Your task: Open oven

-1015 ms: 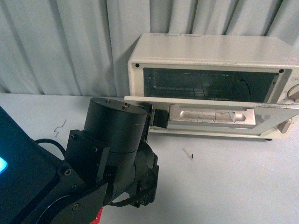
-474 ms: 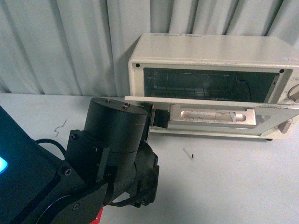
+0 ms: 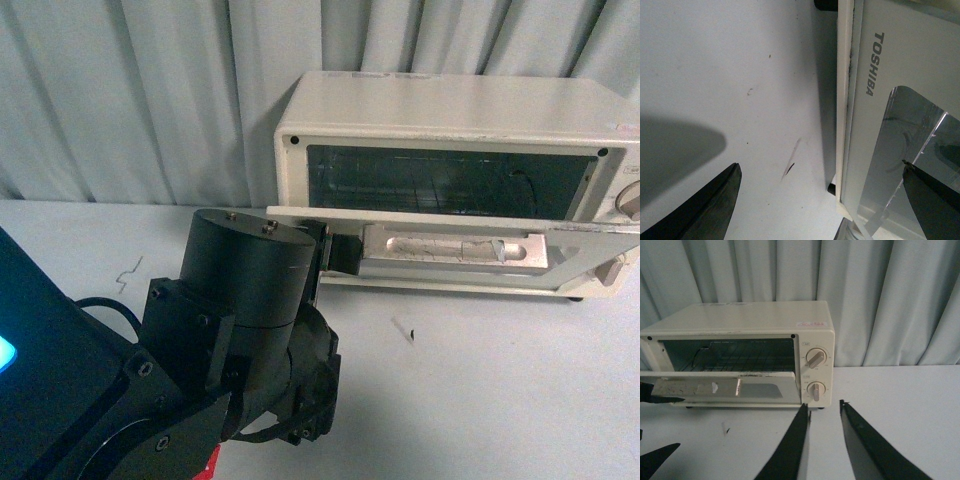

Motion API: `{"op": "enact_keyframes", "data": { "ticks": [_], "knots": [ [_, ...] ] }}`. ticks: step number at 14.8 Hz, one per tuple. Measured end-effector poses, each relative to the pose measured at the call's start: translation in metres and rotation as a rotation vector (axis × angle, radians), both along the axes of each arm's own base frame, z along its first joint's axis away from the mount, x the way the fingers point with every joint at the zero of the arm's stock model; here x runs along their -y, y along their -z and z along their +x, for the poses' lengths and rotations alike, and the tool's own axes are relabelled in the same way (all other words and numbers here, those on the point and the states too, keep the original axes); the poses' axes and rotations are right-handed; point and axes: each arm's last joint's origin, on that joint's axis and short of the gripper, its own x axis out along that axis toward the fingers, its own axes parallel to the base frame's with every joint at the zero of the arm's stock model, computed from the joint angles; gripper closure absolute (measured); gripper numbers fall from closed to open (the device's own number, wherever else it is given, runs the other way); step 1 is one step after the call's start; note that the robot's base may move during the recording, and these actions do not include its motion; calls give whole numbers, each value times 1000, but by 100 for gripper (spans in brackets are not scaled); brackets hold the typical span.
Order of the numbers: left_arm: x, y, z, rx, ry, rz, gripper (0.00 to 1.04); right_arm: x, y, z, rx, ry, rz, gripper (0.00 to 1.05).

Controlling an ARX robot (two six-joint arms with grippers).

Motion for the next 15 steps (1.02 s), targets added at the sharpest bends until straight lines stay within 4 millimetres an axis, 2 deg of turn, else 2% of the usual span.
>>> {"op": "enact_keyframes", "data": {
  "ticks": [4, 5, 7, 8, 10, 15],
  "knots": [
    [0, 0, 0, 0, 0, 0, 7, 0, 0, 0, 0, 0, 0, 41],
    [-1, 0, -1, 101, -7, 31, 7, 0, 0, 0, 0, 0, 0, 30],
    [-6, -2, -4, 237, 42, 248, 7, 0, 0, 0, 0, 0, 0, 8],
    [-11, -3, -8, 268, 84, 340, 7, 0, 0, 0, 0, 0, 0, 5],
    [-24, -8, -19, 289, 122, 436, 7, 0, 0, 0, 0, 0, 0, 6],
    [-84, -22, -38, 283, 43, 519, 7, 0, 0, 0, 0, 0, 0, 6]
  ]
}}
